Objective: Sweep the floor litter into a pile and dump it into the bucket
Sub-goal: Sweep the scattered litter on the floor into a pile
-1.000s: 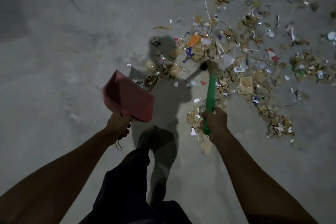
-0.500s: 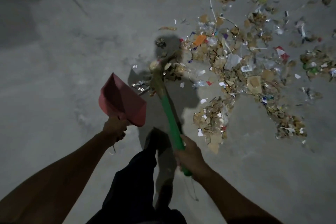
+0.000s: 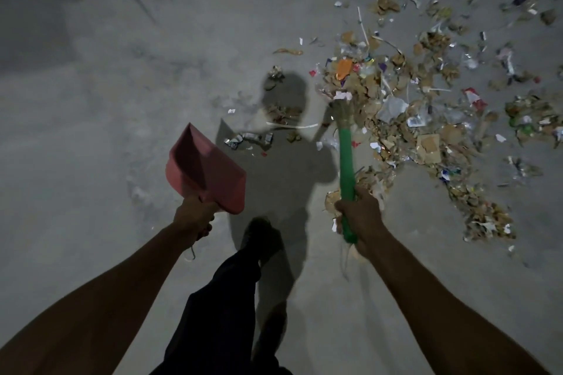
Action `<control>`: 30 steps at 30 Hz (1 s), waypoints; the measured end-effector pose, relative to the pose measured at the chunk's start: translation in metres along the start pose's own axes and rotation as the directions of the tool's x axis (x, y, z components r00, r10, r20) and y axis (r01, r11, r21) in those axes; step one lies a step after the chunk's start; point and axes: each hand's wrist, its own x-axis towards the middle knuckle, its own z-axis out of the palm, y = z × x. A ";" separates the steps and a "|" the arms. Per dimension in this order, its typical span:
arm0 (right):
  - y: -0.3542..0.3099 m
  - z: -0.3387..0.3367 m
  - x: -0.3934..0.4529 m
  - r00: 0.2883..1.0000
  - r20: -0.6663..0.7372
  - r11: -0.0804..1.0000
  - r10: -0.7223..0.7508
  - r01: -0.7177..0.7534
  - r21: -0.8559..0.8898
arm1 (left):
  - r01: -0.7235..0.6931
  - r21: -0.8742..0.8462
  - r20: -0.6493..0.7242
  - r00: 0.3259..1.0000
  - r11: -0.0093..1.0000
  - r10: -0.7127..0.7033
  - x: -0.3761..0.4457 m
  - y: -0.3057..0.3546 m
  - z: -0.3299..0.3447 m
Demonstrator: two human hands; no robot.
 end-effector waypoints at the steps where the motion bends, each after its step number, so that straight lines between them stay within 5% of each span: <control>1: 0.009 0.001 -0.017 0.999 0.030 0.999 -0.010 0.011 -0.034 | 0.002 -0.007 0.000 1.000 1.000 -0.002 -0.003 -0.003 -0.002; 9: 0.079 0.025 -0.113 0.917 0.398 0.931 -0.038 0.177 -0.319 | -0.018 -0.070 -0.030 0.999 0.997 0.016 -0.036 -0.026 -0.018; 13: 0.088 0.040 -0.106 0.882 0.471 0.847 -0.018 0.264 -0.462 | 0.014 -0.068 -0.046 0.999 0.998 -0.017 -0.037 -0.039 -0.019; 19: 0.085 0.056 -0.031 0.956 0.291 0.863 0.047 0.108 -0.494 | 0.049 -0.113 -0.014 0.999 0.992 -0.051 -0.021 -0.044 -0.016; 24: 0.046 0.043 0.036 0.995 0.082 0.979 0.064 -0.046 -0.198 | 0.076 -0.097 0.009 0.997 0.992 -0.075 -0.003 -0.033 -0.009; 30: 0.001 0.038 0.028 1.000 0.013 0.999 -0.019 0.019 -0.027 | 0.064 -0.085 0.046 0.997 0.994 -0.061 0.008 -0.007 -0.007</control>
